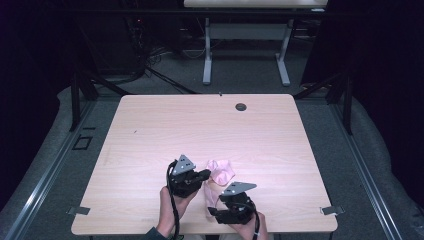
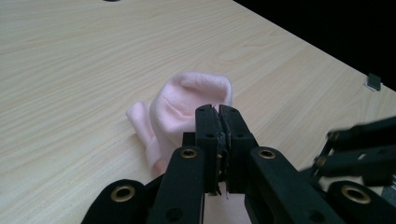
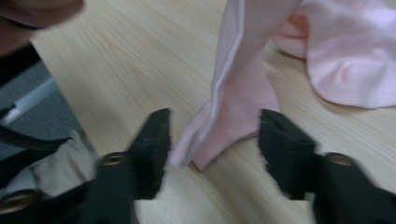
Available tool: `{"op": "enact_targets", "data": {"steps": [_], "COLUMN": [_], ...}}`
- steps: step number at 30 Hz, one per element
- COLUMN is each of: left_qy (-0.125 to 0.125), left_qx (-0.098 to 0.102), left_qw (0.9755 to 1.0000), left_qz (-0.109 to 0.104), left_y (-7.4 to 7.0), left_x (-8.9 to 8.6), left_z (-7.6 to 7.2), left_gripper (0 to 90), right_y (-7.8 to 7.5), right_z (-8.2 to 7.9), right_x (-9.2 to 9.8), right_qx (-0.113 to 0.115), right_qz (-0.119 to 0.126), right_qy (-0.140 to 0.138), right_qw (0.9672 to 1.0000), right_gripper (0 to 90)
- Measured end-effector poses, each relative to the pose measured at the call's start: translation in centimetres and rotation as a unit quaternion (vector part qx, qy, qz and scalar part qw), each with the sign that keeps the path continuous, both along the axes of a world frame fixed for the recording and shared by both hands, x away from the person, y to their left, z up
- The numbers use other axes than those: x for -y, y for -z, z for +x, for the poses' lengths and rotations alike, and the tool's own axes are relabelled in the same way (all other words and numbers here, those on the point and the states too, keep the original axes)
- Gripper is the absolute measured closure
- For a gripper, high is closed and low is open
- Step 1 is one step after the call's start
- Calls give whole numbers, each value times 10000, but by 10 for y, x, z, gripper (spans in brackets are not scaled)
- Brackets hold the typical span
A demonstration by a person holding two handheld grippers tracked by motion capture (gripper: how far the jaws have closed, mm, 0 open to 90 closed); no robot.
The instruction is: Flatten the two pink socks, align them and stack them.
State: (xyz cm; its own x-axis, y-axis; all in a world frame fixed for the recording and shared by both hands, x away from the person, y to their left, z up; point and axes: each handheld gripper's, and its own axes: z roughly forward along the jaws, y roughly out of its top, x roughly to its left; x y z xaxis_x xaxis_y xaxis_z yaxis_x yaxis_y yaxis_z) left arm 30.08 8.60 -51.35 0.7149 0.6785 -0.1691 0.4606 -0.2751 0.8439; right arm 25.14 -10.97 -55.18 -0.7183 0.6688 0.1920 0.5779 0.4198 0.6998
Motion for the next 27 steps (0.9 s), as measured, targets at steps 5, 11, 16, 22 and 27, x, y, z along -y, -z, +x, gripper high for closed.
{"op": "enact_targets", "data": {"steps": [5, 11, 16, 22, 27], "left_qy": [-201, -505, -530, -619, -896], "left_qx": [199, 252, -261, -291, -90], "left_qw": [9995, 9976, 9979, 9976, 9959], "left_qz": [-170, -401, -259, 68, 124], "left_y": [0, 28, 56, 53, 34], "left_x": [-14, -27, -33, -48, -73], "left_z": [-14, -41, -57, -74, -79], "left_gripper": [874, 871, 842, 544, 389], "right_y": [7, -4, -1, 8, -7], "right_z": [3, -7, -21, -26, -17], "right_x": [-9, 2, 2, 4, 40], "right_qx": [146, 1010, 1215, 669, 242], "right_qz": [-342, -1337, -1845, -1732, -612], "right_qy": [93, 221, -81, -617, -521], "right_qw": [9993, 9856, 9753, 9807, 9965], "right_gripper": [856, 877, 863, 603, 445]}}
